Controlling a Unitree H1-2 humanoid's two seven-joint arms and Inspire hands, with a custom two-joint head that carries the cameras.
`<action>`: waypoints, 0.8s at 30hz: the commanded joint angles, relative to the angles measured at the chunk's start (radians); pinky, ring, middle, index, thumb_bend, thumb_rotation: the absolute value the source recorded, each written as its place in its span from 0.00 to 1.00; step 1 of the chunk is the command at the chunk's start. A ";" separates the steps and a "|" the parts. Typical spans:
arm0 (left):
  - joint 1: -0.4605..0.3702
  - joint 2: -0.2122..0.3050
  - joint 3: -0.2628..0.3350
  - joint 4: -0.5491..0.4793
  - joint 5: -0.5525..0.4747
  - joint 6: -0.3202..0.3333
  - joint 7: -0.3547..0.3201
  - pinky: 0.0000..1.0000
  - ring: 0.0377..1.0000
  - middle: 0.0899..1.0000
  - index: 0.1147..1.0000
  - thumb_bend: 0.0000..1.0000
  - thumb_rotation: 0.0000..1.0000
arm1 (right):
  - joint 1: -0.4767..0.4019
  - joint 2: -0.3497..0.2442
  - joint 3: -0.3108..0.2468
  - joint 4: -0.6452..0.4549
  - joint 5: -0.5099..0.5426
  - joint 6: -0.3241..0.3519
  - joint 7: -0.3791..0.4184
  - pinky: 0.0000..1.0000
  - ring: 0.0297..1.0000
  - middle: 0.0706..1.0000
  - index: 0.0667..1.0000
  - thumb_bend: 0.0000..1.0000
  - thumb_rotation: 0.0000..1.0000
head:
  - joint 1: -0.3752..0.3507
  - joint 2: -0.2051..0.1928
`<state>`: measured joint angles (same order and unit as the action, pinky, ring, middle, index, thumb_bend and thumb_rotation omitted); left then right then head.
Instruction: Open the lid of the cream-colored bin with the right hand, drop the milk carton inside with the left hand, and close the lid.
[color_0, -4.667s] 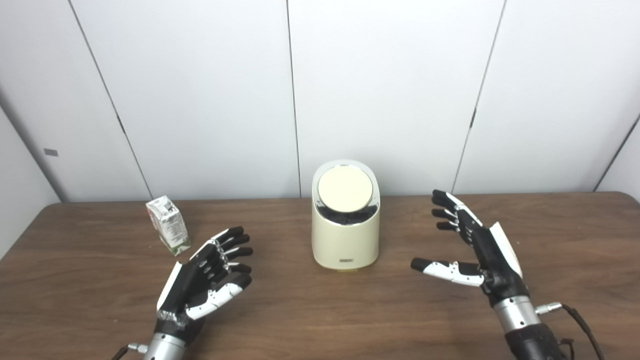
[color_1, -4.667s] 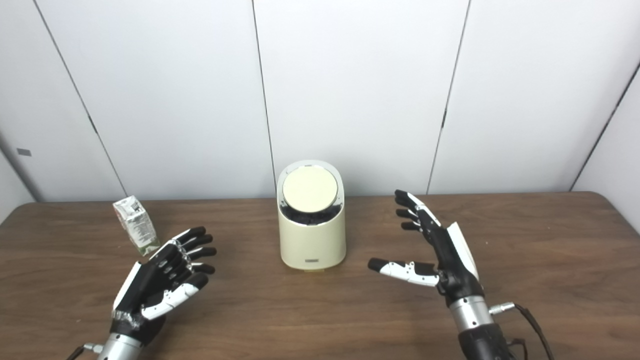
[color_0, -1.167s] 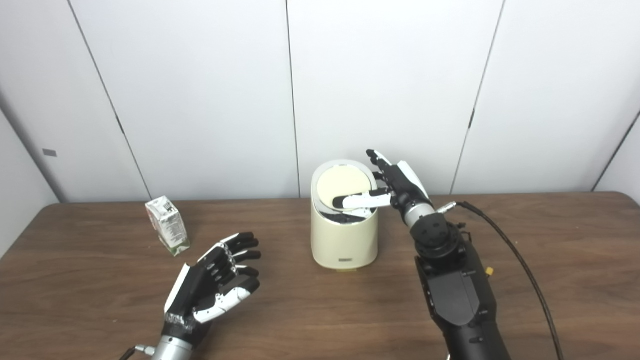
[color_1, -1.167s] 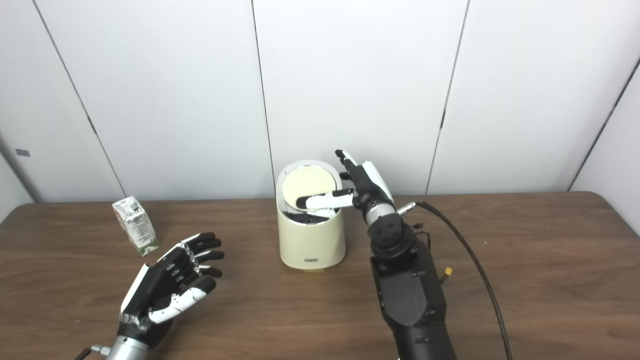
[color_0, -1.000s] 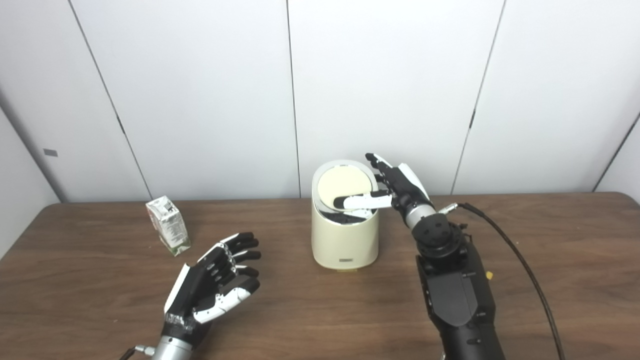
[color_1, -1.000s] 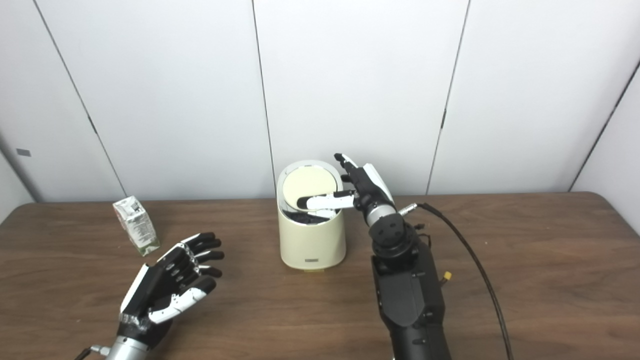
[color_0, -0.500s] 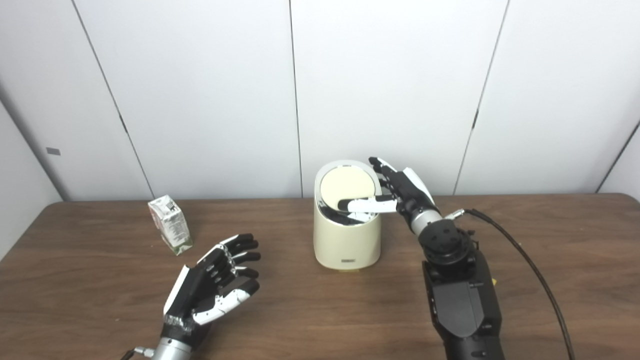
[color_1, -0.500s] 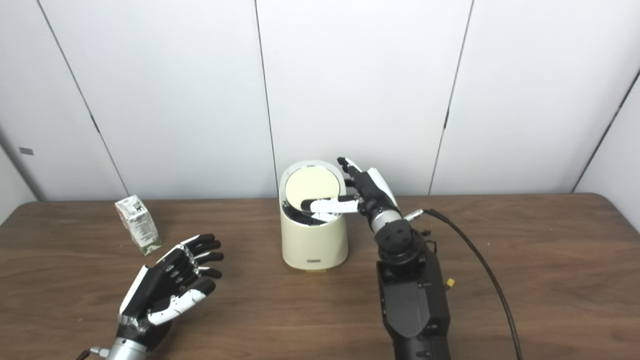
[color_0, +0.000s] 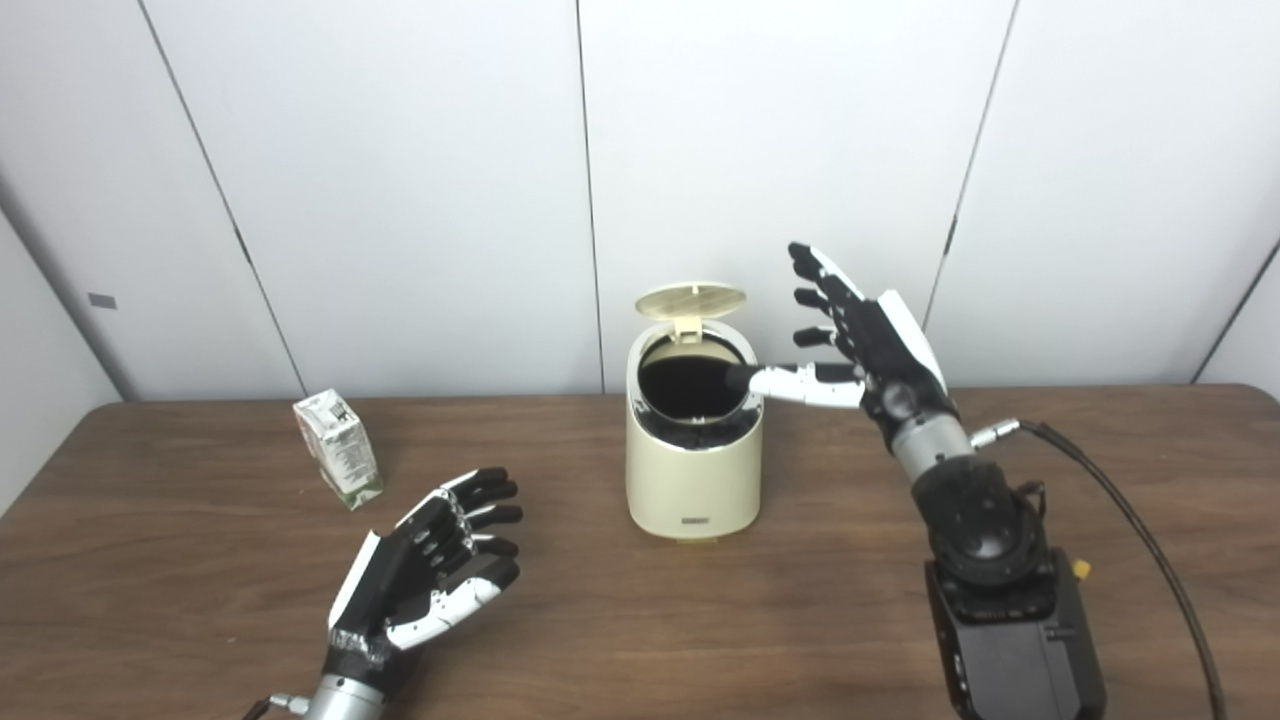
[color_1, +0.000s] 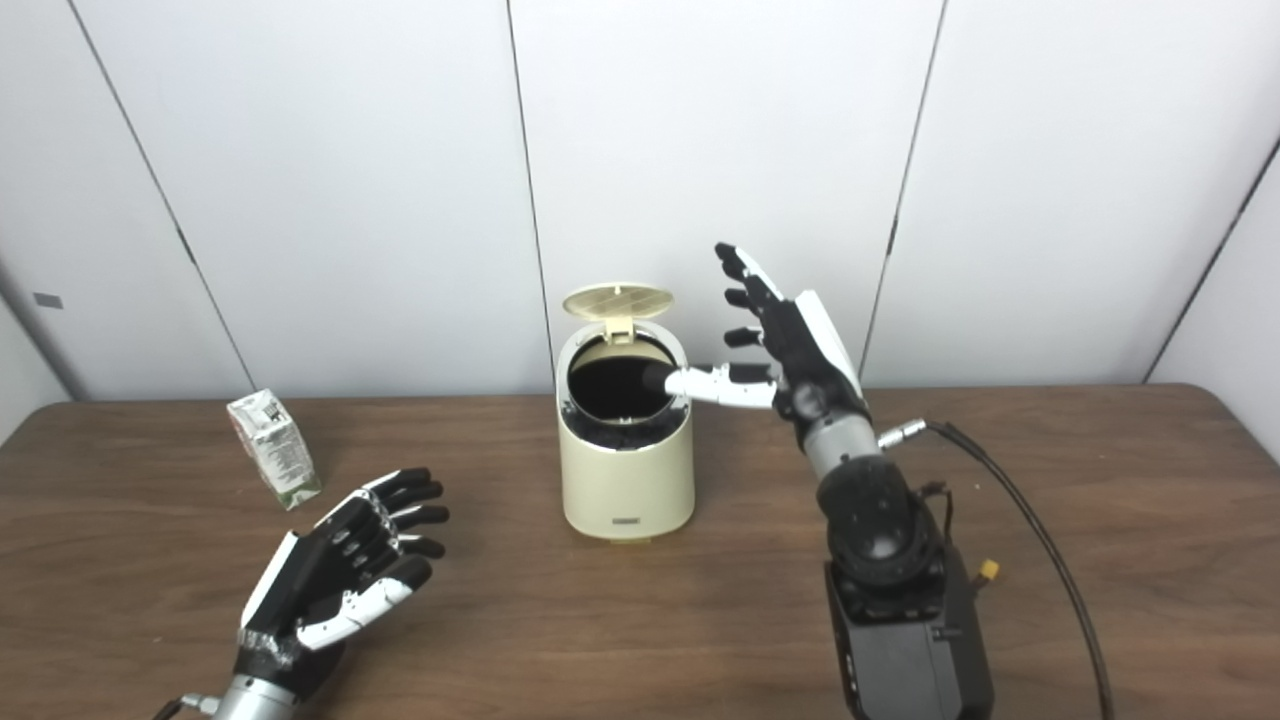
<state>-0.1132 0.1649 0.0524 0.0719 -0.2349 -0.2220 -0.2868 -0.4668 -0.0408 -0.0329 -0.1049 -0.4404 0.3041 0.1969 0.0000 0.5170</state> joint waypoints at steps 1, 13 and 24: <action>-0.021 0.006 -0.001 -0.028 0.004 -0.023 0.002 0.62 0.75 0.78 0.80 0.71 0.22 | 0.018 -0.005 0.000 -0.033 0.045 -0.079 -0.043 0.76 0.90 0.94 0.93 0.77 0.29 | 0.001 0.000; -0.023 0.007 0.000 -0.033 0.002 -0.022 0.004 0.62 0.75 0.78 0.80 0.70 0.22 | 0.210 -0.073 -0.004 0.030 0.186 -0.267 -0.111 0.74 0.86 0.92 0.94 0.84 0.37 | 0.002 0.002; -0.029 0.002 -0.002 -0.013 0.002 -0.032 0.002 0.61 0.73 0.78 0.79 0.73 0.21 | 0.264 -0.092 -0.004 0.065 0.259 -0.309 -0.125 0.72 0.87 0.93 0.93 0.81 0.28 | 0.021 -0.011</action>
<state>-0.1139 0.1635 0.0501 0.0729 -0.2337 -0.2220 -0.2862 -0.1815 -0.1220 -0.0350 -0.0227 -0.1997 0.0453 0.0840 0.0198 0.5062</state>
